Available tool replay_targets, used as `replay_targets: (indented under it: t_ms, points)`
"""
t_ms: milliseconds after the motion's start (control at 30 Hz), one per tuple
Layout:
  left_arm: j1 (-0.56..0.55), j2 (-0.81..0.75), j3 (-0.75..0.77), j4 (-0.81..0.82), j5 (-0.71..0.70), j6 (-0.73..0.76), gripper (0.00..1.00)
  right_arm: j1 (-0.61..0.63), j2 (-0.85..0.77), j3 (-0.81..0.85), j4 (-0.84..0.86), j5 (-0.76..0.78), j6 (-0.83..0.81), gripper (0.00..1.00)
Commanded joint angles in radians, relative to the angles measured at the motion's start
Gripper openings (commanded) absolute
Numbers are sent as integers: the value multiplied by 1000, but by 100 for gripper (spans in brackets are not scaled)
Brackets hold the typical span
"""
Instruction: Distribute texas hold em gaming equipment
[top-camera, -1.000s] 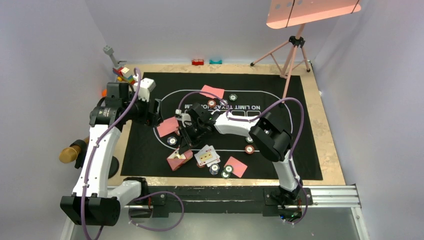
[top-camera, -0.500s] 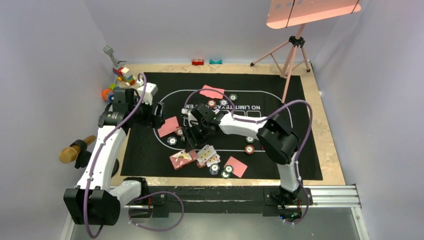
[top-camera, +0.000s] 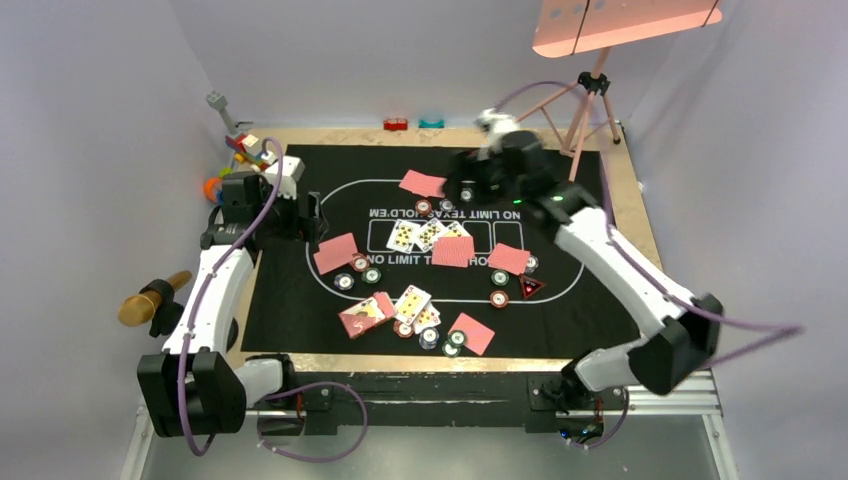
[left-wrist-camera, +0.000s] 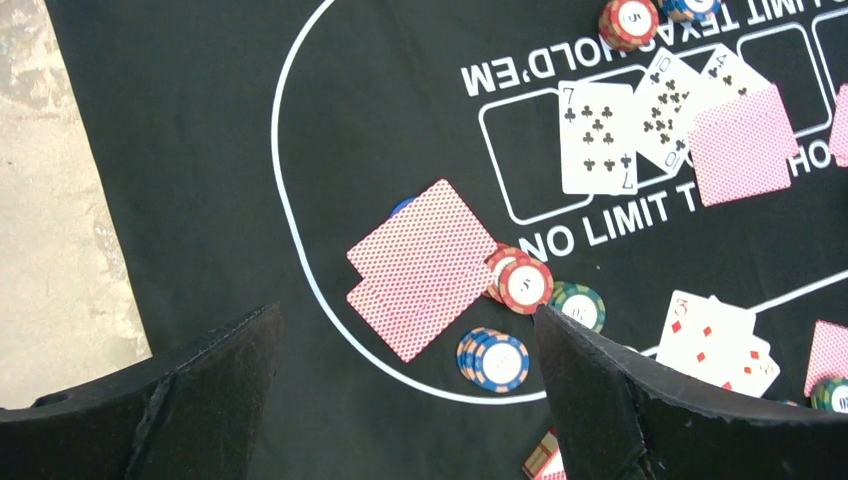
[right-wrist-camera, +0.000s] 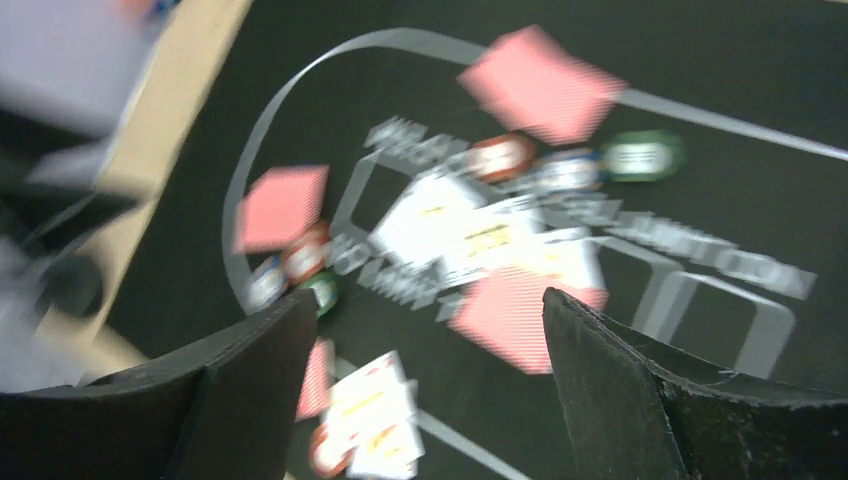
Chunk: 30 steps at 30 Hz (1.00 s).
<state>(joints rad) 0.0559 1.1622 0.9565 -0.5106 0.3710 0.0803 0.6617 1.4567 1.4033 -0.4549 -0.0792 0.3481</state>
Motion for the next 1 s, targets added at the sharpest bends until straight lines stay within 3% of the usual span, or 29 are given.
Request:
replay_targets:
  t_ms: [0, 67, 267, 367, 500, 633, 733, 967]
  points:
    - [35, -23, -88, 212, 33, -36, 100, -288, -189, -172, 50, 302, 54, 86]
    - [35, -21, -122, 271, 24, -16, 100, -397, -260, -331, 160, 406, 28, 85]
    - [34, 26, -175, 387, 124, 17, 100, -427, -276, -561, 487, 696, -231, 81]
    - [34, 85, -140, 356, 131, 33, 100, -464, -181, -529, 463, 660, -233, 81]
    - [35, 76, -174, 417, 156, 61, 100, -494, -106, -497, 449, 581, -210, 91]
    - [34, 13, -307, 667, 58, 53, 100, -509, -121, -585, 634, 540, -220, 93]
    - [35, 40, -311, 713, -4, 2, 100, -542, -190, -753, 892, 436, -268, 94]
    - [36, 78, -423, 979, -29, -71, 100, -553, -188, -881, 1144, 515, -330, 96]
